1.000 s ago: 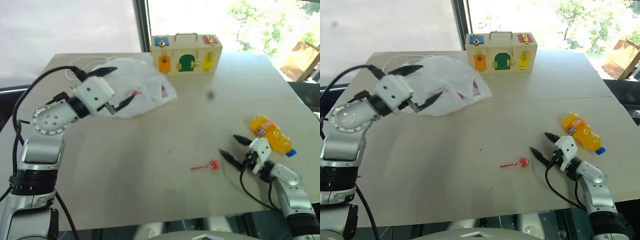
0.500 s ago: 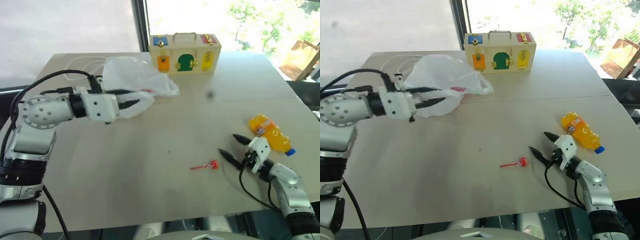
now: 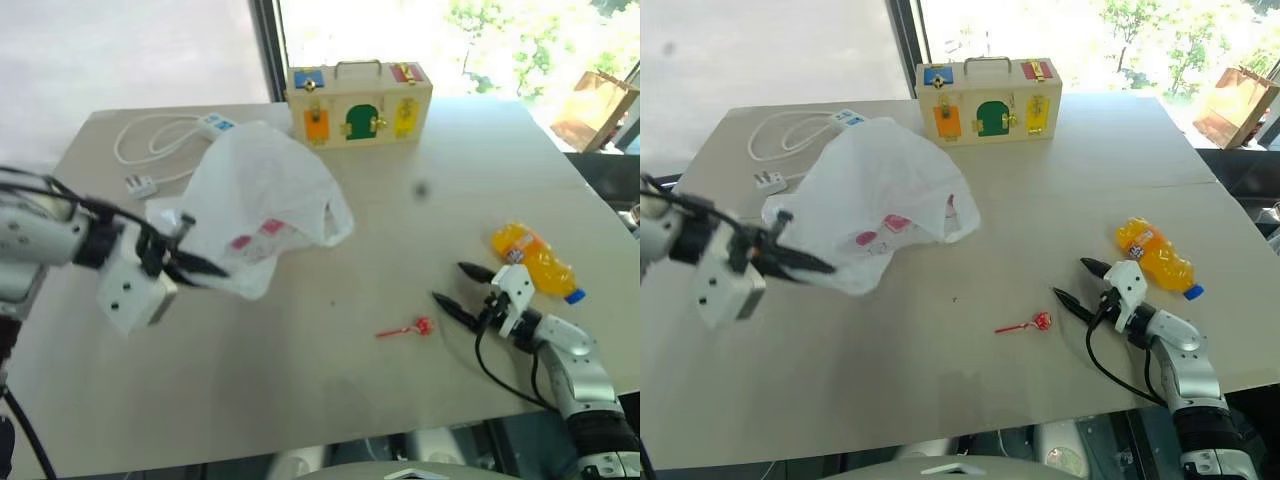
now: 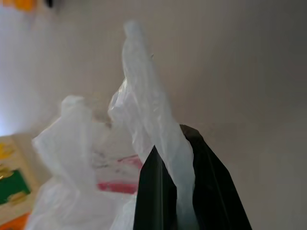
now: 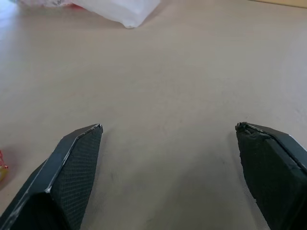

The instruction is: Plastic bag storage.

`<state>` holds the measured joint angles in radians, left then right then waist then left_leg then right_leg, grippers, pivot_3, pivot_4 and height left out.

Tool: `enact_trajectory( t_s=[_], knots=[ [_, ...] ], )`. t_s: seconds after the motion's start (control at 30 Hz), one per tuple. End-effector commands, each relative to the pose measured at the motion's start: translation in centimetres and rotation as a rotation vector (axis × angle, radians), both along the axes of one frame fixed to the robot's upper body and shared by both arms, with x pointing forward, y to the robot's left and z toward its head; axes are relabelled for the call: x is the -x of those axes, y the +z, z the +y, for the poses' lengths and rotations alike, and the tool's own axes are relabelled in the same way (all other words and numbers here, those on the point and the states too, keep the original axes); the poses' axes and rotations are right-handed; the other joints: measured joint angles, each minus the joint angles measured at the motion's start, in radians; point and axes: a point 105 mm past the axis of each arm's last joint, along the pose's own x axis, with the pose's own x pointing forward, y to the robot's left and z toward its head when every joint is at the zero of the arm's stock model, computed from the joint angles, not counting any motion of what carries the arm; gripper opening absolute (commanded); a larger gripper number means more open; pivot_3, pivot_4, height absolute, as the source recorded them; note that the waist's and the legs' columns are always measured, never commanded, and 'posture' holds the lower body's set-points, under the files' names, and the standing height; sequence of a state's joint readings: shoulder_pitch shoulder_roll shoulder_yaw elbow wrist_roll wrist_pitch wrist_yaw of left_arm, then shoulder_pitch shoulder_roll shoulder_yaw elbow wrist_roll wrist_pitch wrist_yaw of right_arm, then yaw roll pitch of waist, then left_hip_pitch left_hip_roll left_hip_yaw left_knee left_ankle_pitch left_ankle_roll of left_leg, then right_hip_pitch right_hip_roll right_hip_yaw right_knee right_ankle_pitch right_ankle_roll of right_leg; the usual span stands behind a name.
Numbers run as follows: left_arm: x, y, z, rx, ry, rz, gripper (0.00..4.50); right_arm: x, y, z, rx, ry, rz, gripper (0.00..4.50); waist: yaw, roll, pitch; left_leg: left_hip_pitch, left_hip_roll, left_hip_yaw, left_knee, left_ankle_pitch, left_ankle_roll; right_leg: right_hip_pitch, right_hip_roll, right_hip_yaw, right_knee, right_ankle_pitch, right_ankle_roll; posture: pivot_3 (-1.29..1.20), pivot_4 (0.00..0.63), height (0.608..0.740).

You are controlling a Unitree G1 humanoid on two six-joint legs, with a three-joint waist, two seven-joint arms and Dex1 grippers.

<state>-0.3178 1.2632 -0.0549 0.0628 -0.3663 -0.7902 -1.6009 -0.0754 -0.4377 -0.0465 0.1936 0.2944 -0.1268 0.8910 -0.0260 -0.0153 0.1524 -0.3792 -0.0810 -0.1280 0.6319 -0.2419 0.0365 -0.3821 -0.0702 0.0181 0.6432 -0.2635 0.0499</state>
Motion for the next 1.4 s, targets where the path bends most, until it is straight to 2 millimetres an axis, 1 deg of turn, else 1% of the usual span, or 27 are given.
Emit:
enact_trajectory(
  t_s=[0.03, 0.07, 0.13, 0.2, 0.23, 0.27, 0.3, 0.33, 0.37, 0.43, 0.47, 0.57, 0.6, 0.63, 0.7, 0.77, 0.83, 0.9, 0.97, 1.07, 1.13, 1.27, 1.4],
  knots=[
    [0.7, 0.1, -1.9, 0.180, 0.047, 0.032, 0.81, 0.6, -1.8, -0.1, 0.009, -0.014, 0.077, 4.50, 0.000, 0.000, 0.001, 0.000, 0.000, 0.000, 0.000, 0.000, 0.000, 0.000, 0.000, 0.000, 0.000, 0.000, 0.000, 0.00, 0.150, 0.739],
    [0.5, 0.5, -2.5, 0.265, 0.084, 0.021, 1.25, 0.7, -1.8, -0.2, 0.010, -0.017, 0.078, 4.50, 0.003, -0.001, 0.002, 0.000, 0.000, -0.001, 0.000, 0.000, 0.000, 0.000, 0.000, -0.001, 0.000, 0.000, 0.000, 0.00, 0.150, 0.739],
    [0.1, 2.3, -3.7, 0.517, 0.208, 0.061, 2.23, 0.9, -1.9, -0.4, 0.011, -0.024, 0.079, 4.50, 0.009, -0.002, 0.004, -0.001, 0.000, -0.002, 0.000, 0.000, 0.000, 0.000, 0.000, -0.002, 0.001, 0.000, 0.000, 0.00, 0.150, 0.739],
    [-0.1, 3.6, -4.1, 0.734, 0.327, 0.085, 3.29, 1.2, -2.0, -0.6, 0.011, -0.034, 0.081, 4.50, 0.012, -0.001, 0.005, -0.001, 0.000, -0.002, 0.001, 0.000, 0.000, 0.000, 0.000, -0.002, 0.001, 0.000, 0.000, 0.00, 0.150, 0.739],
    [0.4, 4.0, -4.3, 0.943, 0.423, 0.071, 3.78, 1.3, -2.2, -0.7, 0.010, -0.041, 0.088, 4.50, 0.012, -0.001, 0.005, 0.000, 0.000, -0.002, 0.001, 0.000, 0.000, 0.000, 0.000, -0.002, 0.001, 0.000, 0.000, 0.00, 0.150, 0.739],
    [1.3, 3.8, -4.3, 1.118, 0.526, 0.029, 4.21, 1.4, -2.5, -0.7, 0.010, -0.044, 0.093, 4.50, 0.005, 0.001, 0.005, 0.000, 0.000, -0.002, 0.001, 0.000, 0.000, 0.001, 0.000, -0.002, 0.001, 0.000, 0.000, 0.00, 0.150, 0.739],
    [2.1, 3.8, -4.0, 1.228, 0.611, -0.011, 4.44, 1.5, -2.7, -0.6, 0.010, -0.045, 0.097, 4.50, 0.000, 0.003, 0.004, 0.001, 0.001, 0.001, -0.001, -0.001, 0.001, 0.001, 0.000, 0.001, -0.002, 0.000, 0.001, 0.00, 0.150, 0.739],
    [2.6, 3.9, -3.9, 1.284, 0.665, -0.041, 4.44, 1.5, -2.8, -0.6, 0.011, -0.045, 0.099, 4.50, -0.001, 0.002, 0.003, 0.001, 0.000, 0.004, -0.002, -0.002, 0.004, 0.001, -0.002, 0.005, -0.002, 0.001, 0.002, 0.00, 0.150, 0.739],
    [3.5, 4.0, -3.5, 1.338, 0.715, -0.131, 4.44, 1.5, -2.8, -0.5, 0.010, -0.041, 0.100, 4.50, -0.001, -0.004, 0.003, 0.002, -0.001, 0.007, -0.001, -0.004, 0.005, 0.001, -0.002, 0.007, -0.002, 0.001, 0.002, 0.00, 0.150, 0.739],
    [5.0, 3.7, -2.8, 1.430, 0.845, -0.225, 4.44, 1.5, -2.9, -0.2, 0.009, -0.032, 0.103, 4.50, 0.015, -0.009, 0.001, 0.000, 0.002, 0.004, -0.001, -0.005, 0.002, 0.001, 0.000, 0.004, -0.002, 0.001, 0.002, 0.00, 0.150, 0.739],
    [5.8, 3.3, -2.9, 1.461, 0.897, -0.230, 4.44, 1.4, -3.0, -0.1, 0.010, -0.026, 0.105, 4.50, 0.019, -0.012, 0.000, 0.001, 0.002, 0.004, 0.000, -0.006, 0.001, 0.001, 0.001, 0.003, -0.001, 0.000, 0.002, 0.00, 0.150, 0.739],
    [8.0, 1.1, -4.7, 1.566, 1.069, -0.033, 4.44, 1.2, -3.1, 0.0, 0.023, -0.004, 0.110, 4.50, 0.021, -0.012, 0.000, 0.001, 0.004, 0.007, 0.003, -0.009, -0.004, 0.004, 0.000, 0.004, -0.003, -0.001, -0.001, 0.00, 0.150, 0.739],
    [8.6, 0.5, -5.5, 1.602, 1.114, 0.040, 4.44, 1.1, -3.1, 0.0, 0.029, 0.004, 0.110, 4.50, 0.021, -0.013, 0.001, 0.000, 0.004, 0.009, 0.005, -0.009, -0.004, 0.006, -0.001, 0.006, -0.003, -0.002, 0.000, 0.00, 0.150, 0.739],
    [9.0, 0.2, -6.0, 1.623, 1.141, 0.082, 4.44, 1.1, -3.1, 0.0, 0.033, 0.009, 0.109, 4.50, 0.022, -0.014, 0.002, 0.000, 0.004, 0.012, 0.006, -0.009, -0.004, 0.007, -0.002, 0.007, -0.003, -0.003, 0.003, 0.00, 0.150, 0.739],
    [9.7, -0.8, -7.7, 1.651, 1.163, 0.245, 4.44, 0.8, -2.9, -0.2, 0.036, 0.011, 0.107, 4.50, 0.024, -0.016, 0.003, -0.001, 0.006, 0.013, 0.006, -0.009, -0.004, 0.007, -0.003, 0.005, -0.003, -0.004, 0.004, 0.00, 0.150, 0.739],
    [10.0, -1.8, -8.9, 1.660, 1.182, 0.374, 4.44, 0.6, -2.8, -0.2, 0.042, 0.019, 0.106, 4.50, 0.023, -0.016, 0.004, -0.001, 0.011, 0.016, 0.006, -0.009, -0.004, 0.007, -0.002, 0.003, -0.003, -0.004, 0.004, 0.00, 0.150, 0.739],
    [9.8, -2.5, -9.2, 1.690, 1.220, 0.448, 4.44, 0.5, -2.8, -0.2, 0.046, 0.026, 0.106, 4.50, 0.020, -0.013, 0.006, -0.004, 0.017, 0.022, 0.006, -0.009, -0.004, 0.007, -0.002, 0.000, -0.002, -0.004, 0.004, 0.00, 0.150, 0.739],
    [8.6, -3.0, -9.2, 1.717, 1.226, 0.460, 4.44, 0.5, -2.8, -0.1, 0.052, 0.036, 0.106, 4.50, 0.019, -0.012, 0.007, -0.003, 0.018, 0.023, 0.006, -0.009, -0.004, 0.007, -0.002, -0.001, -0.001, -0.004, 0.004, 0.00, 0.150, 0.739],
    [7.1, -3.5, -9.4, 1.690, 1.216, 0.433, 4.44, 0.5, -2.7, -0.1, 0.052, 0.037, 0.104, 4.50, 0.019, -0.011, 0.007, -0.001, 0.020, 0.023, 0.006, -0.009, -0.004, 0.005, -0.001, -0.003, -0.002, -0.004, 0.004, 0.00, 0.150, 0.739],
    [5.2, -4.0, -9.0, 1.689, 1.242, 0.359, 4.44, 0.6, -2.6, -0.1, 0.053, 0.033, 0.099, 4.50, 0.015, -0.011, 0.006, 0.000, 0.020, 0.023, 0.007, -0.008, -0.005, 0.004, 0.001, -0.004, -0.001, -0.002, 0.002, 0.00, 0.150, 0.739],
    [4.2, -4.3, -8.9, 1.696, 1.261, 0.342, 4.44, 0.7, -2.5, -0.3, 0.055, 0.026, 0.098, 4.50, 0.016, -0.011, 0.005, -0.001, 0.020, 0.023, 0.008, -0.005, -0.001, 0.004, 0.002, -0.004, -0.002, 0.000, -0.001, 0.00, 0.150, 0.739],
    [3.2, -5.2, -8.7, 1.707, 1.321, 0.374, 4.44, 0.9, -2.5, -0.6, 0.061, 0.015, 0.096, 4.50, 0.016, -0.011, 0.005, -0.001, 0.019, 0.024, 0.008, -0.005, -0.001, 0.004, 0.001, -0.003, -0.003, 0.001, 0.000, 0.00, 0.150, 0.739],
    [2.8, -4.9, -8.7, 1.689, 1.277, 0.347, 4.44, 0.9, -2.5, -0.7, 0.062, 0.007, 0.096, 4.50, 0.021, -0.010, 0.006, -0.002, 0.019, 0.024, 0.008, -0.005, -0.001, 0.004, 0.000, -0.003, -0.003, 0.000, -0.001, 0.00, 0.150, 0.739]
  ],
)
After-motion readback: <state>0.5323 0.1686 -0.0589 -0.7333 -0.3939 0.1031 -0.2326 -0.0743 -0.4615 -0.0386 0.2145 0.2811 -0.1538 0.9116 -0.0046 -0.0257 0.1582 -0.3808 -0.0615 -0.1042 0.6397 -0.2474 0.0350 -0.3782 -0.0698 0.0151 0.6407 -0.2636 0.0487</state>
